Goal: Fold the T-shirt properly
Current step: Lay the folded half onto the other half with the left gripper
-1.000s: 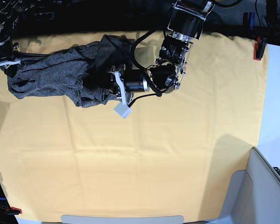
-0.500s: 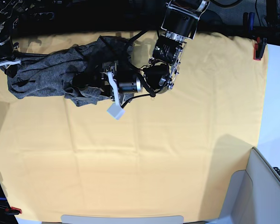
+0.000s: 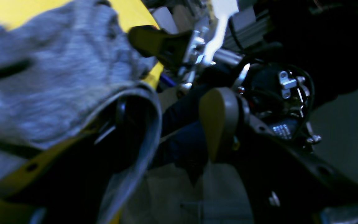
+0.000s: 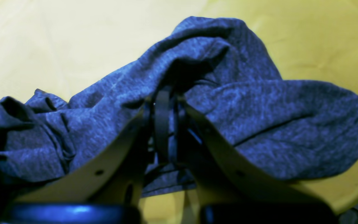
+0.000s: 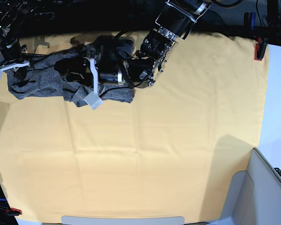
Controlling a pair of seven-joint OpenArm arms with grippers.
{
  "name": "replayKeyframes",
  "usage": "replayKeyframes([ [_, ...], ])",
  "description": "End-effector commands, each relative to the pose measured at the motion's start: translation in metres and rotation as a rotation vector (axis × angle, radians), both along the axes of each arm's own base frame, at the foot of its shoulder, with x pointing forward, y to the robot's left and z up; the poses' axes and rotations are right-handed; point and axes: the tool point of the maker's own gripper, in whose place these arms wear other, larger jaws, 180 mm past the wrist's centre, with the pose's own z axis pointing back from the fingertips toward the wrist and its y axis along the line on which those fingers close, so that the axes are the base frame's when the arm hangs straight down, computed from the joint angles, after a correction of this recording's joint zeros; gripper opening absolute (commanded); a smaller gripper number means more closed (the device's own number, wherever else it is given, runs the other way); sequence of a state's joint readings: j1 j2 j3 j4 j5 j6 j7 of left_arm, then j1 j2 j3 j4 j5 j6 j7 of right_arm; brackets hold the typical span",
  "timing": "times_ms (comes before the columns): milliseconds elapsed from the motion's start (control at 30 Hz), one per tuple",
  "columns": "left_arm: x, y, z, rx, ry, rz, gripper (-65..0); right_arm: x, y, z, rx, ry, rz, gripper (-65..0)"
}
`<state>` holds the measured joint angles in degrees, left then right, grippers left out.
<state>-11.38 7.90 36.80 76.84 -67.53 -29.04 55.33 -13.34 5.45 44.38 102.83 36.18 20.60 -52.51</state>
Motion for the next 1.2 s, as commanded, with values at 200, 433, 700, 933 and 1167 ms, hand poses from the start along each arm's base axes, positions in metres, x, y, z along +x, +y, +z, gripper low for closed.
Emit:
replayKeyframes([
  [200,0.014,-0.021,0.020,0.023,-0.053,0.027,-34.1,0.006,-0.004,0.014,-0.024,-0.047,0.004,-61.4],
  [433,-0.005,-0.038,0.021,0.068,-0.121,-0.059,-34.1,0.006,-0.004,0.013,-0.024,-0.046,0.004,-61.4],
  [700,-0.002,-0.038,0.013,0.120,-0.190,-0.059,-34.1,0.006,-0.004,0.013,-0.024,-0.046,0.004,-61.4],
  [933,0.020,-0.021,0.026,0.097,-0.208,0.006,-38.0,0.004,-0.018,0.020,-0.056,-0.048,-0.011,-61.4],
  [1167,0.023,0.022,0.010,0.159,-0.241,0.039,-42.9,0.005,-0.025,0.026,-0.077,-0.051,-0.013,-61.4],
])
